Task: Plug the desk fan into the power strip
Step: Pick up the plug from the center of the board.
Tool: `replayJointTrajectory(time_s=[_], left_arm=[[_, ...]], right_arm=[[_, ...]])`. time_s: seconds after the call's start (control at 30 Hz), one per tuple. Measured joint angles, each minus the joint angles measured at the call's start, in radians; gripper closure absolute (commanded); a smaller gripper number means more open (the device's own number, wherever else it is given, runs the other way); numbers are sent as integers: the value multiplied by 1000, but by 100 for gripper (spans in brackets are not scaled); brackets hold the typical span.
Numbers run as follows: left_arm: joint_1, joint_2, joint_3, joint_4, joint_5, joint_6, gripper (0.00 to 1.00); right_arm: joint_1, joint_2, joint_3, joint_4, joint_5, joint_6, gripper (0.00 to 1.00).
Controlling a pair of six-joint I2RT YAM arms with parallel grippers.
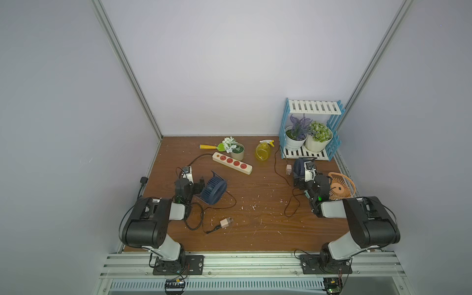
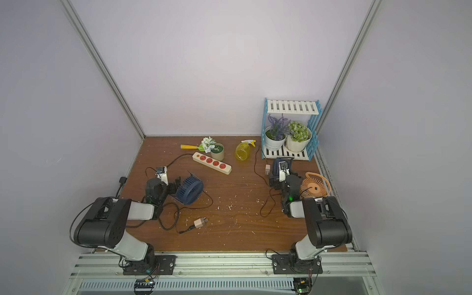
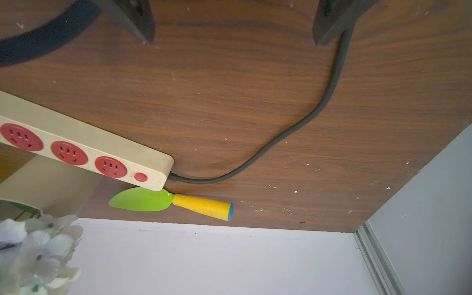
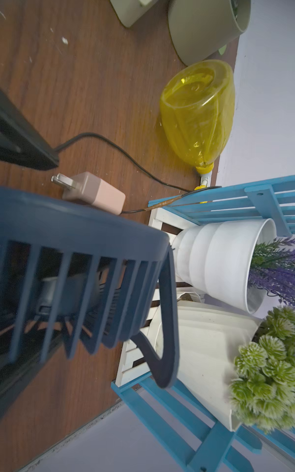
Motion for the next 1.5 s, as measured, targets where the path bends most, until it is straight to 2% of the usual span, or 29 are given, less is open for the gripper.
replayJointTrajectory(time_s=[0.8,0.87,0.97,1.07,1.13,1.2,1.27,1.37,1.5], left_arm=[[18,-6,0,-3,10,-7,1],[19,-52,-10,-14,-2,-15,1],[20,-268,-64,-61,-26,-34,1],[20,-494,-64,-177,-62,-71,1],[20,-607,-42,-276,-82,-94,1],[18,-678,1,-388,-101,-118,1],[4,-714,66,-512,-114,-147,1],[-32,-718,179,-668,-107,-186,1],[-105,-697,325,-847,-51,-241,1]], right_arm=[[-2,0,0,0,-5,0,0],[-4,0,0,0,-5,1,0],[-5,-14,-10,11,28,16,1],[-5,-140,-54,-42,105,48,0],[-6,-294,-64,-132,175,96,1],[-14,-462,-52,-226,226,153,0],[-25,-614,-27,-316,222,186,0],[-28,-751,48,-476,123,218,1],[9,-761,164,-639,-89,262,0]])
